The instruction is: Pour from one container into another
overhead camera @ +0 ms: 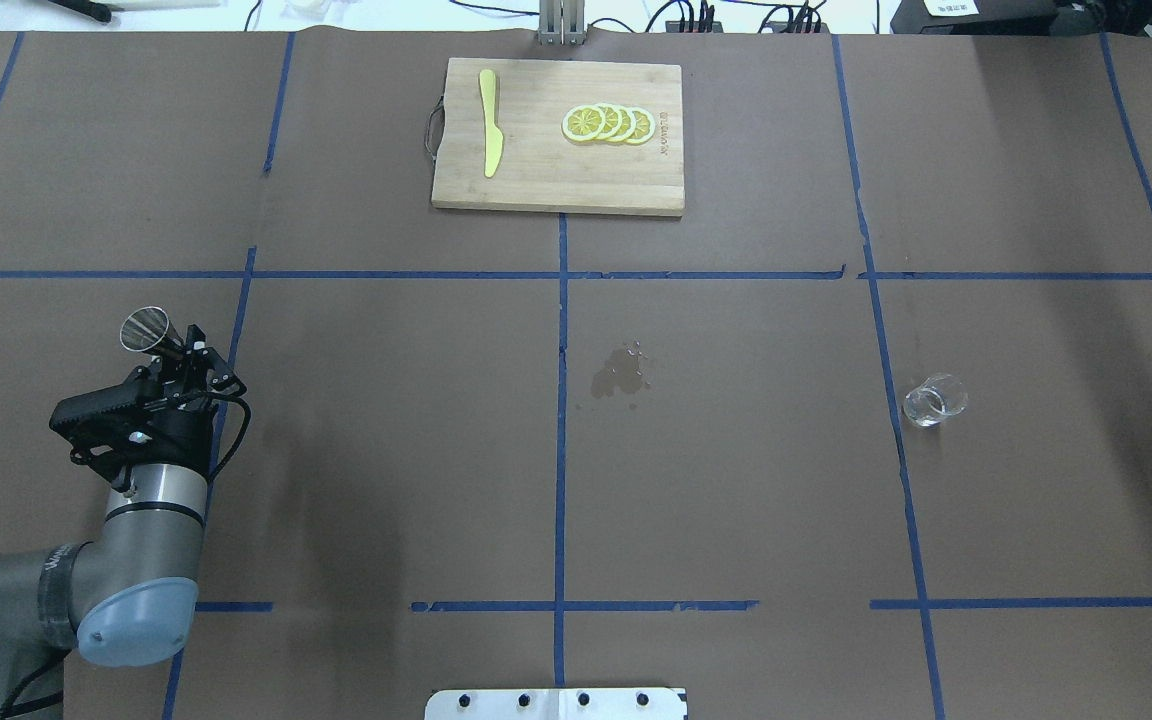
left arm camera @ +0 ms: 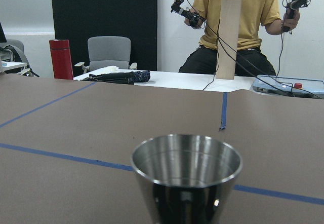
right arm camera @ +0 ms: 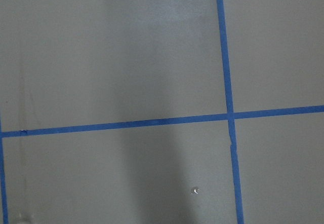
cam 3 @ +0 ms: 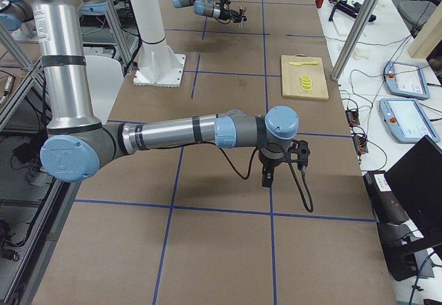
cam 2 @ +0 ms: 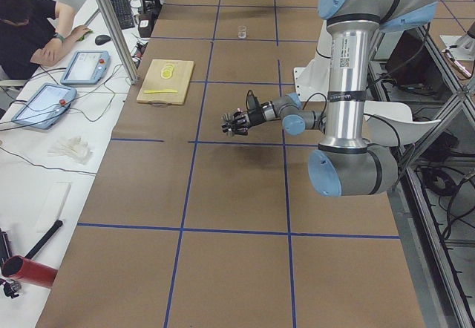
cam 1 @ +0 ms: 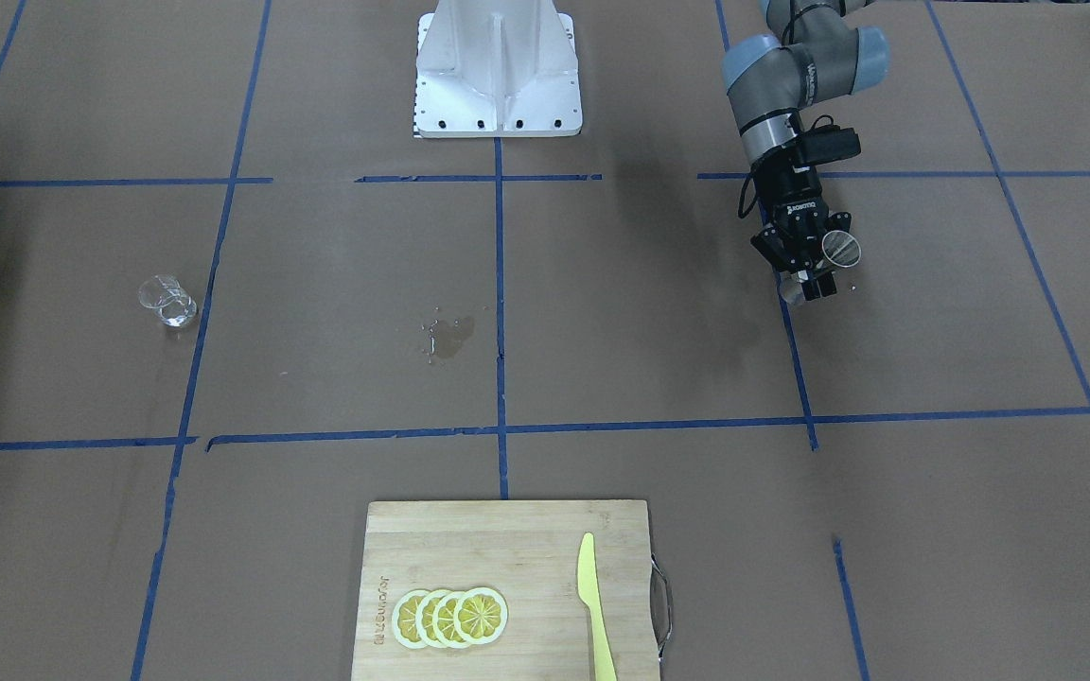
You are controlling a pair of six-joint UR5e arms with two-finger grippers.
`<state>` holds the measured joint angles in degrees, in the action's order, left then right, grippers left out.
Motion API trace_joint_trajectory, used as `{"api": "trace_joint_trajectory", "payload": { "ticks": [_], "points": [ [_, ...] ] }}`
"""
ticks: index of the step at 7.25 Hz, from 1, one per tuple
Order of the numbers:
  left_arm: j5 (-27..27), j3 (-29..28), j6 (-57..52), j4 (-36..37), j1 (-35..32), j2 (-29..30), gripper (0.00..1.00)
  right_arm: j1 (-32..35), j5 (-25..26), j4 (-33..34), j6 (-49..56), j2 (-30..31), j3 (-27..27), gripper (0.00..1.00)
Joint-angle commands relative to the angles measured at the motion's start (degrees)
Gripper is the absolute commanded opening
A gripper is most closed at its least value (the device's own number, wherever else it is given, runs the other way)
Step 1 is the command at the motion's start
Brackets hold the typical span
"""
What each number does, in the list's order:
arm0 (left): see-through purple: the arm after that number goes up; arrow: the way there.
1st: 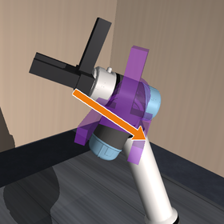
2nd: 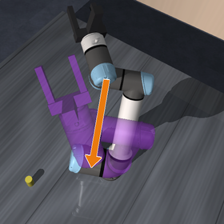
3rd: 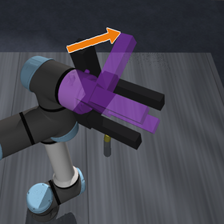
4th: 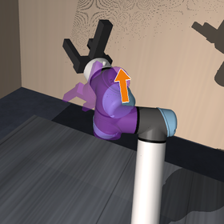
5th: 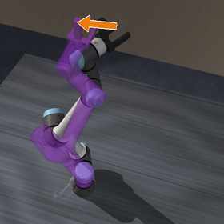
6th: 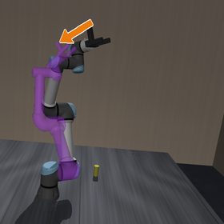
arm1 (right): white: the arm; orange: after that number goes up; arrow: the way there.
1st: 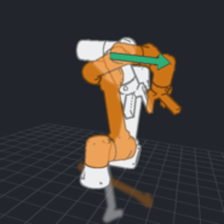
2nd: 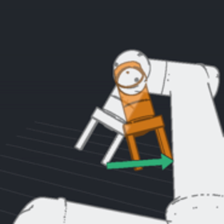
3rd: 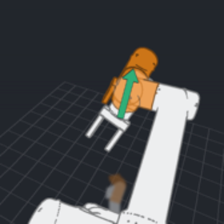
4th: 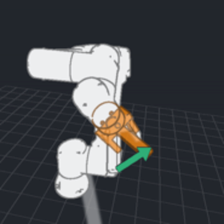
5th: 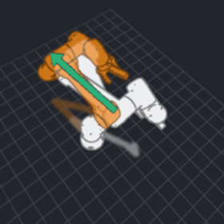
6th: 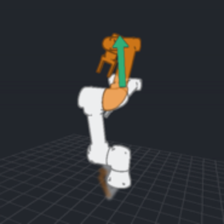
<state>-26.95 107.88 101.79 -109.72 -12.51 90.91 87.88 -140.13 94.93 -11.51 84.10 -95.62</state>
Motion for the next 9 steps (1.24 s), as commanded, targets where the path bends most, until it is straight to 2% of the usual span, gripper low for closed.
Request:
{"api": "trace_joint_trajectory", "payload": {
  "ticks": [1,2,3,5,6,7,8,9],
  "points": [
    [-0.4,0.4,-15.9,-18.1,-0.1,0.2,0.00,-4.9,1.8,0.0,-5.9,0.2,-8.5,1.00],
    [-0.4,-1.1,-23.3,-26.5,-0.5,0.1,0.00,-11.9,8.1,-0.1,-16.8,0.5,-16.1,1.00],
    [-2.3,-1.4,-27.1,-28.9,-1.2,0.1,0.00,-18.3,12.8,-0.1,-27.1,0.6,-22.1,1.00],
    [-9.4,-1.2,-41.0,-34.4,-3.7,0.5,0.00,-26.1,17.3,-1.7,-37.1,1.2,-30.4,1.00],
    [-16.3,-1.2,-45.7,-38.8,-6.1,0.8,0.00,-28.4,18.9,-7.3,-39.6,4.5,-32.2,1.00],
    [-22.3,-1.3,-48.6,-39.3,-7.8,3.0,0.00,-30.9,21.4,-17.9,-44.2,9.5,-32.1,1.00],
    [-24.9,-0.8,-48.7,-40.4,-7.9,4.5,0.00,-34.7,26.4,-24.6,-47.2,12.9,-32.1,1.00],
    [-25.9,-1.5,-48.8,-40.2,-7.7,7.1,0.00,-37.5,29.8,-27.4,-47.5,14.8,-32.1,1.00]
  ]
}}
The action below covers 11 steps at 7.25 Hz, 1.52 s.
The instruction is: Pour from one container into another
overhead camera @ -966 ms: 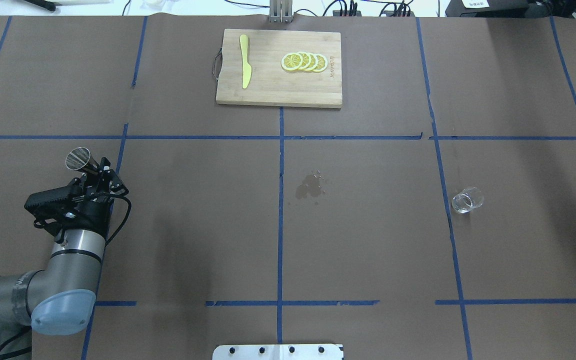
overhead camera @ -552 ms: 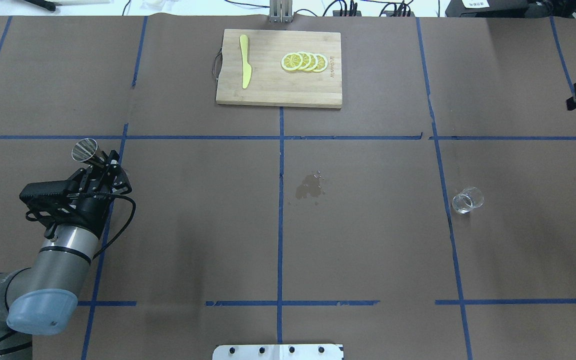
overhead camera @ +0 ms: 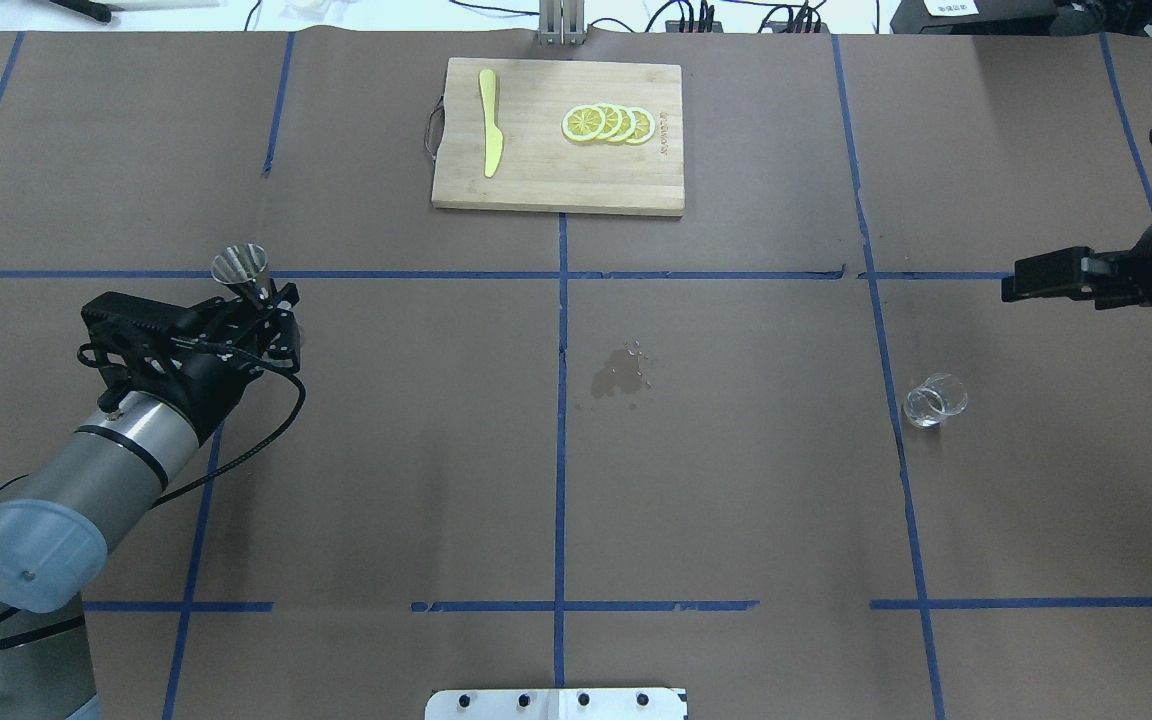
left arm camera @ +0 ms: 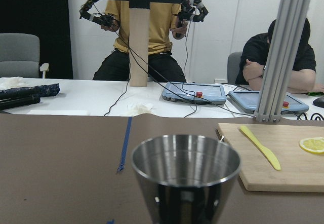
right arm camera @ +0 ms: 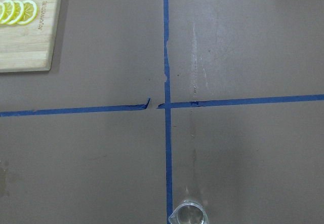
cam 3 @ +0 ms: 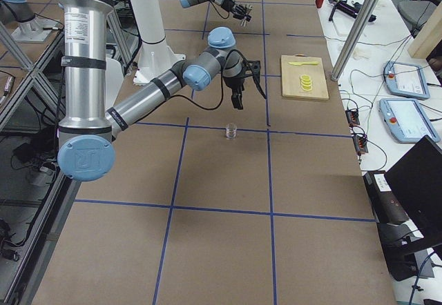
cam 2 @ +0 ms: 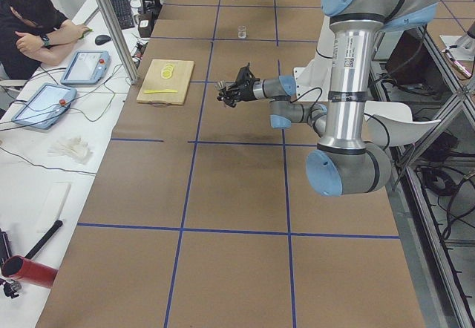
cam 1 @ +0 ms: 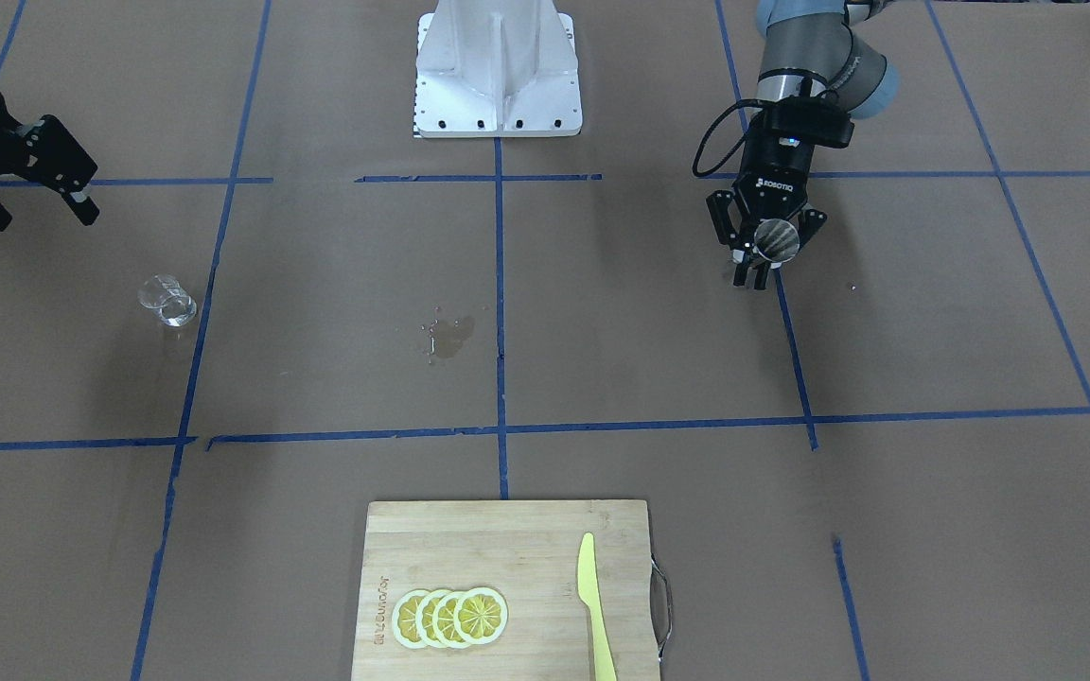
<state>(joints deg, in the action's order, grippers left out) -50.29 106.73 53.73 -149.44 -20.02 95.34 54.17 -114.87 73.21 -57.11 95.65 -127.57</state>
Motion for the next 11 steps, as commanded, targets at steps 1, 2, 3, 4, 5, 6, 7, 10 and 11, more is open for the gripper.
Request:
{"api": "trace_joint_trajectory", "payload": {
  "ticks": [1,2,3,4,5,6,7,10,11],
  "points": [
    [-2.7,-1.3,-2.8,-0.4,0.1,5.4,0.00,-6.5,8.0,-6.8,-3.7,3.2,-0.1,1.00],
    [-2.7,-1.3,-7.1,-0.2,0.0,9.6,0.00,-10.0,13.0,-7.5,-4.6,3.4,0.0,1.00],
    [-2.7,-1.4,-7.4,0.0,0.2,10.4,0.00,-11.5,16.0,-8.5,-5.2,3.5,0.0,0.99],
    [-2.7,-1.4,-7.3,0.0,0.2,10.6,0.00,-12.9,17.7,-11.5,-6.6,4.7,0.0,1.00],
    [-2.8,-1.5,-7.7,0.0,0.2,10.7,0.00,-16.9,25.4,-14.3,-6.6,7.1,0.0,1.00],
    [-6.4,-1.5,-7.8,0.0,0.2,10.7,0.00,-20.4,31.1,-15.5,-6.6,8.0,0.2,1.00],
    [-11.6,-1.5,-9.6,0.1,0.2,10.9,0.00,-22.4,34.2,-15.8,-6.6,8.9,0.2,1.00],
    [-11.7,-2.9,-11.4,0.3,0.1,12.7,0.00,-34.2,52.3,-26.6,-13.1,13.7,5.6,1.00],
    [-11.7,-3.5,-11.4,0.3,0.2,12.9,0.00,-38.0,59.4,-26.9,-13.6,13.7,8.1,1.00]
  ]
}}
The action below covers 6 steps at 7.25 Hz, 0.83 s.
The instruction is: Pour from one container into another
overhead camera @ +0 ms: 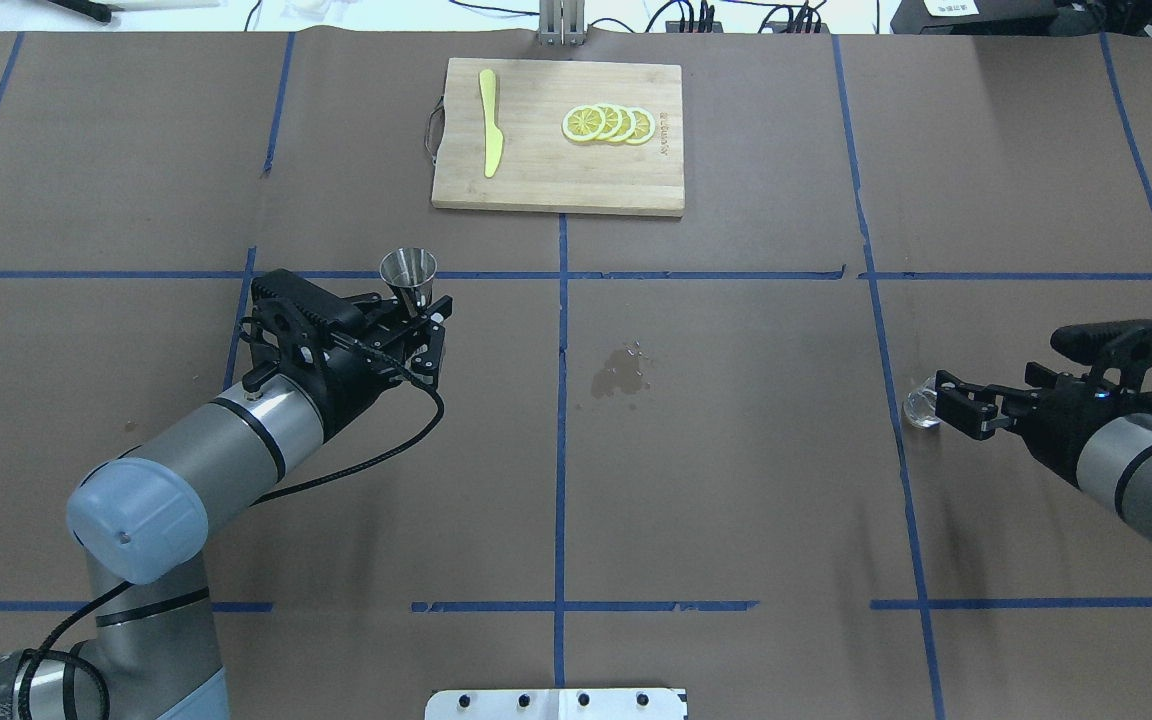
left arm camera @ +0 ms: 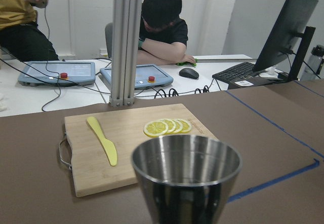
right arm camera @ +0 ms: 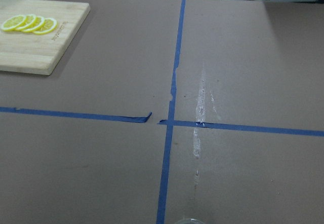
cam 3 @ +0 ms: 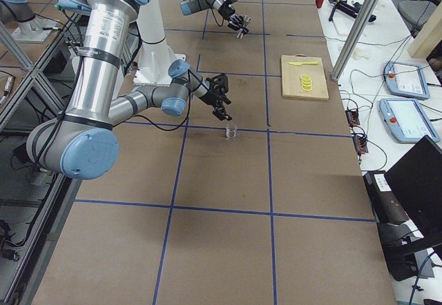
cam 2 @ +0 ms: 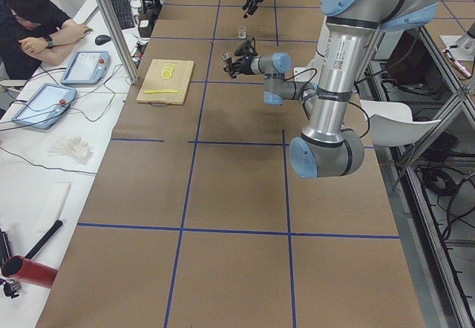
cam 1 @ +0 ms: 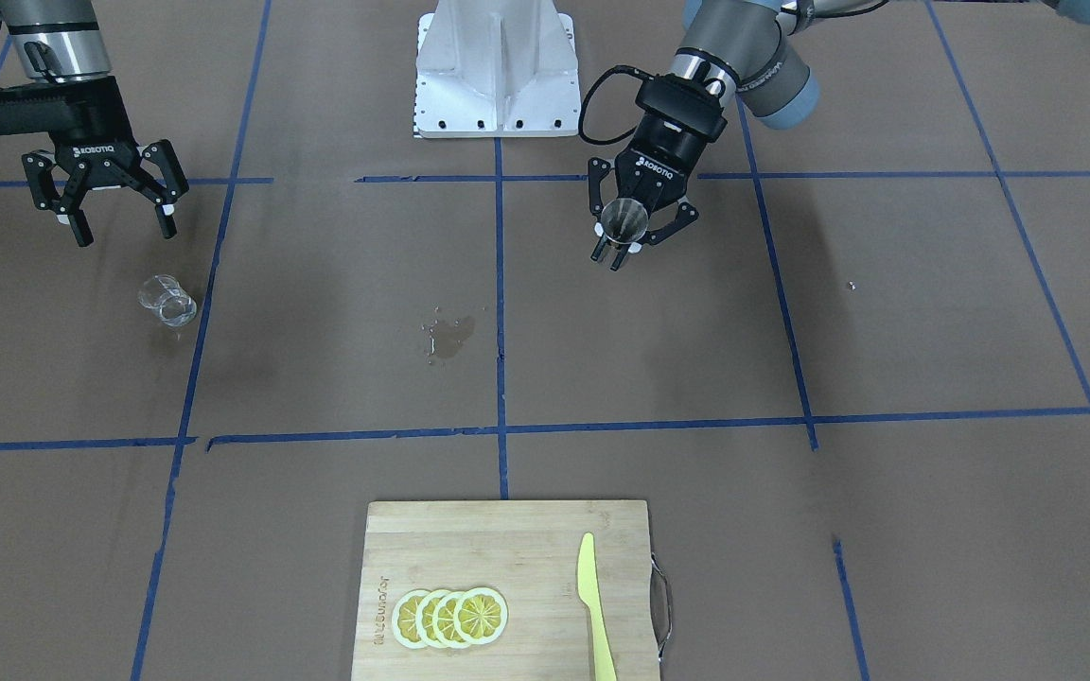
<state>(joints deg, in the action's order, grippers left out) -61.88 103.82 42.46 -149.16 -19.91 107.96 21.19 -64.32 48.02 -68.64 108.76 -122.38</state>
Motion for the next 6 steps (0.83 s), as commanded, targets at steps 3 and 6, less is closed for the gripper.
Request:
{"api": "trace_joint_trajectory", "payload": {
  "ticks": [3,6],
  "points": [
    [0.0,-1.7,0.5,0.0,0.0,0.8,0.00,-9.8,18.4,-9.6,-4.3,0.0,10.9,1.00],
    [0.0,-2.2,0.6,0.0,-0.1,1.5,0.00,-12.4,24.2,-12.9,-3.3,-2.8,17.3,1.00]
  ]
}}
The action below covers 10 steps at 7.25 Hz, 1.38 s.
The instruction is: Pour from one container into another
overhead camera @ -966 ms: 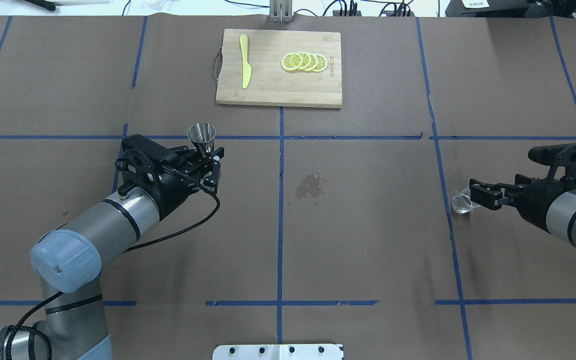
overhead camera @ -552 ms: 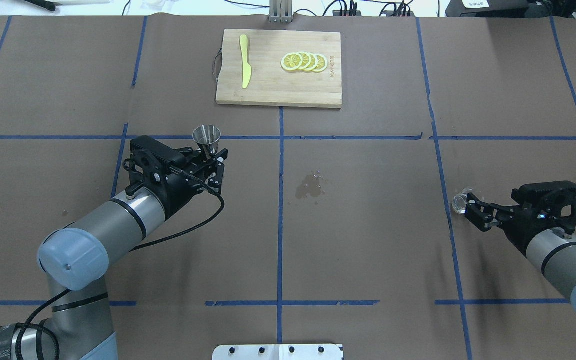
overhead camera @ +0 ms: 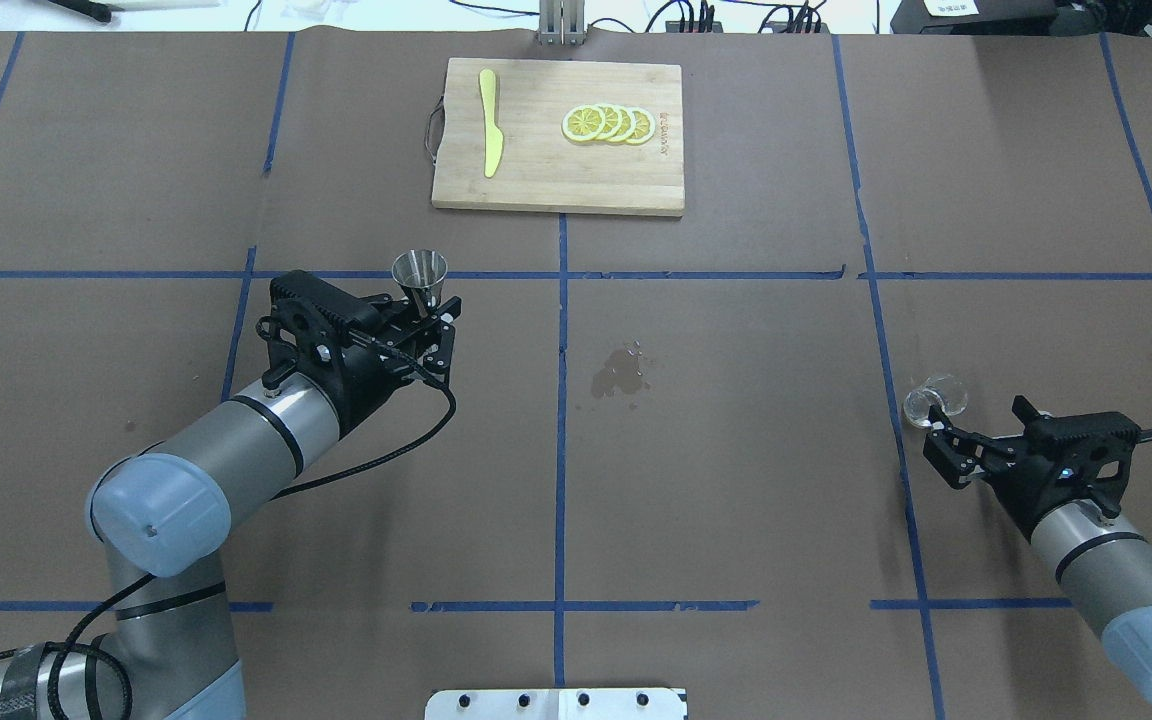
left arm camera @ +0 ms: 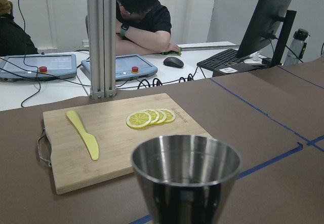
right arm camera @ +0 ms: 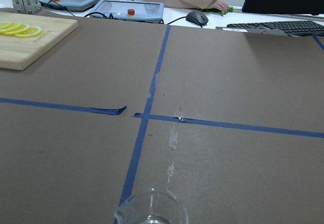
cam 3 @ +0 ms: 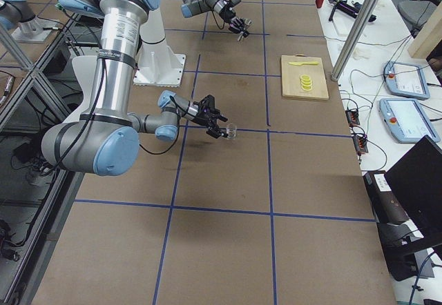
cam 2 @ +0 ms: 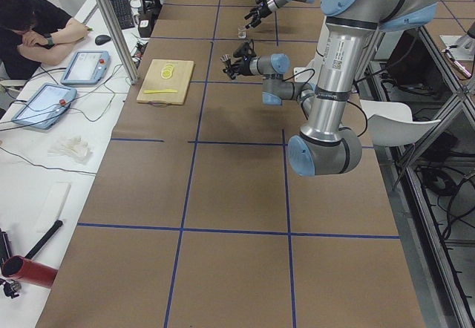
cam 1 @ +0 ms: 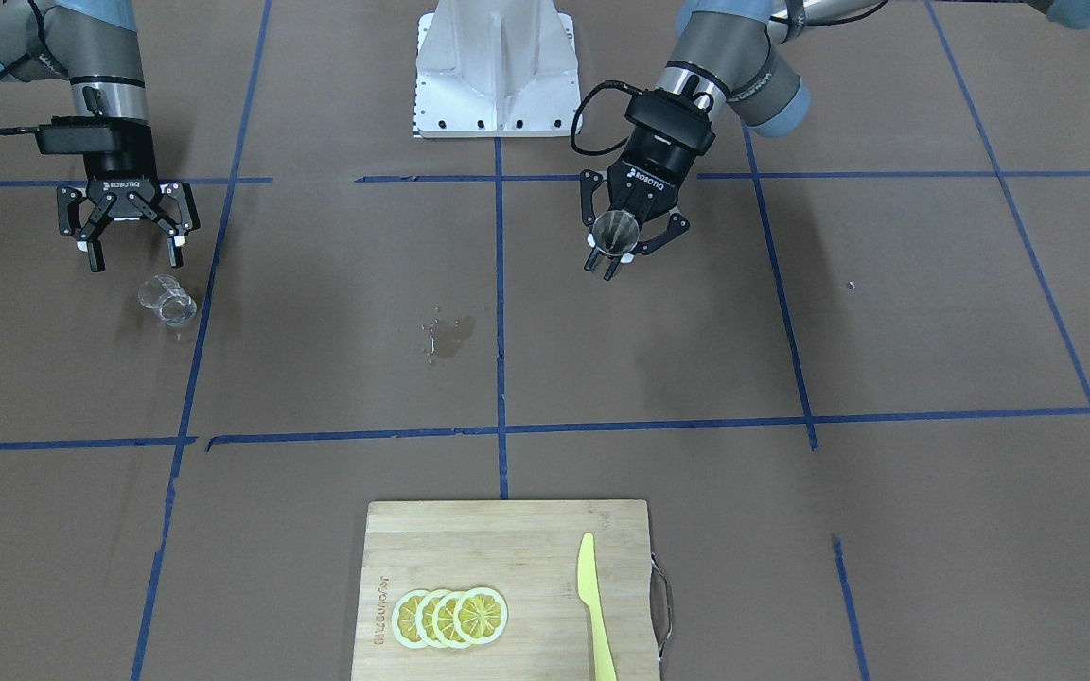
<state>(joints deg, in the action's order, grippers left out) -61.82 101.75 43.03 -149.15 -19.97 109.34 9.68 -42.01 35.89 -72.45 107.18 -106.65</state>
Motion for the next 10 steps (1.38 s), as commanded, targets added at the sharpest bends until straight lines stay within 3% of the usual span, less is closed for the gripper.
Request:
{"api": "trace_joint_trajectory", "payload": {
  "ticks": [1,6,8,10],
  "points": [
    [-0.1,-0.4,0.1,0.0,-0.1,0.1,0.00,-1.1,2.2,-0.7,0.9,-1.3,1.6,1.00],
    [-0.1,-1.3,0.2,-0.1,-0.2,0.2,0.00,-1.1,2.2,-1.0,3.0,-5.0,6.4,1.00],
    [-0.1,-1.3,0.2,-0.1,-0.2,0.2,0.00,-1.2,2.2,-5.3,3.2,-5.0,9.6,1.00],
    [-0.1,-1.3,0.2,0.0,-0.3,0.2,0.00,-0.1,2.1,-5.6,4.5,-6.6,10.0,1.00]
  ]
}}
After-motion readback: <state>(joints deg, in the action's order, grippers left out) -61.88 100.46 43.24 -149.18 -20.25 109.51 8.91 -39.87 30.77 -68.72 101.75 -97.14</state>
